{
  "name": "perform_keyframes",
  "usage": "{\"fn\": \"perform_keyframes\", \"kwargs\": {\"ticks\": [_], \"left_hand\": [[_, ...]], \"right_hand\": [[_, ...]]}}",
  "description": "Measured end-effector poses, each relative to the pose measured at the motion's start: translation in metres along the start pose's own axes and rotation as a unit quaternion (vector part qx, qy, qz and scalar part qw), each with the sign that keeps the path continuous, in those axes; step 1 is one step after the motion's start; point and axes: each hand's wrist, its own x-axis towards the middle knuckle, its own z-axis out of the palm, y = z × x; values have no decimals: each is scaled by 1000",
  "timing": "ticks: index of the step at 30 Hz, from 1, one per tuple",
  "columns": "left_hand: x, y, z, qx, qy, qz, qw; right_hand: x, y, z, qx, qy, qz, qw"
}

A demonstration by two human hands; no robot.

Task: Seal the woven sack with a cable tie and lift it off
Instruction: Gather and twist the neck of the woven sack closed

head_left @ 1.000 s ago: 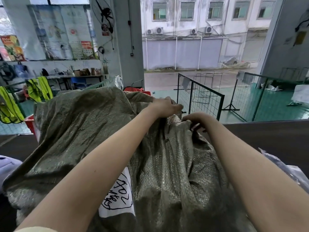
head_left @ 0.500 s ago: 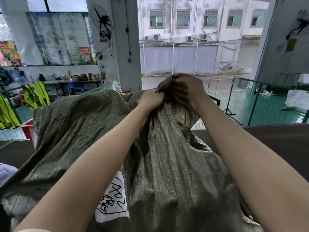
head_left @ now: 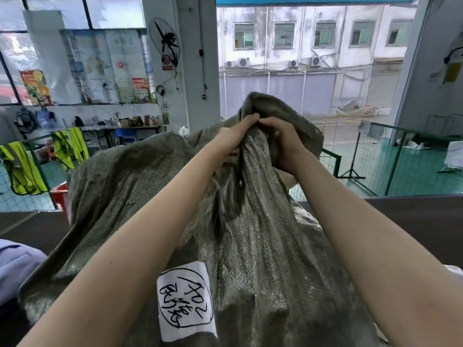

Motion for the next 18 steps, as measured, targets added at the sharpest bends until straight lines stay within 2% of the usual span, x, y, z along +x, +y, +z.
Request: {"fn": "perform_keyframes", "kwargs": {"ticks": [3, 5, 8, 11, 13, 15, 18], "left_hand": [[0, -3, -9, 99, 4, -30, 995], [0, -11, -12, 96, 10, -35, 995], [7, -25, -17, 16, 72, 16, 997], [10, -31, -19, -37, 123, 38, 991], [8, -23, -15, -42, 120, 53, 990], [2, -7, -10, -23, 85, 54, 995], [-11, 7, -16, -37, -86, 49, 994]], "right_hand": [[4, -11, 16, 87, -32, -41, 995], [6, -12, 24, 94, -50, -54, 993], [7, -6, 25, -36, -44, -24, 998], [1, 6, 17, -204, -47, 33, 977], [-3, 17, 13, -205, -89, 94, 970], [-7, 25, 17, -154, -101, 113, 976], [-4, 30, 22, -141, -56, 103, 983]]}}
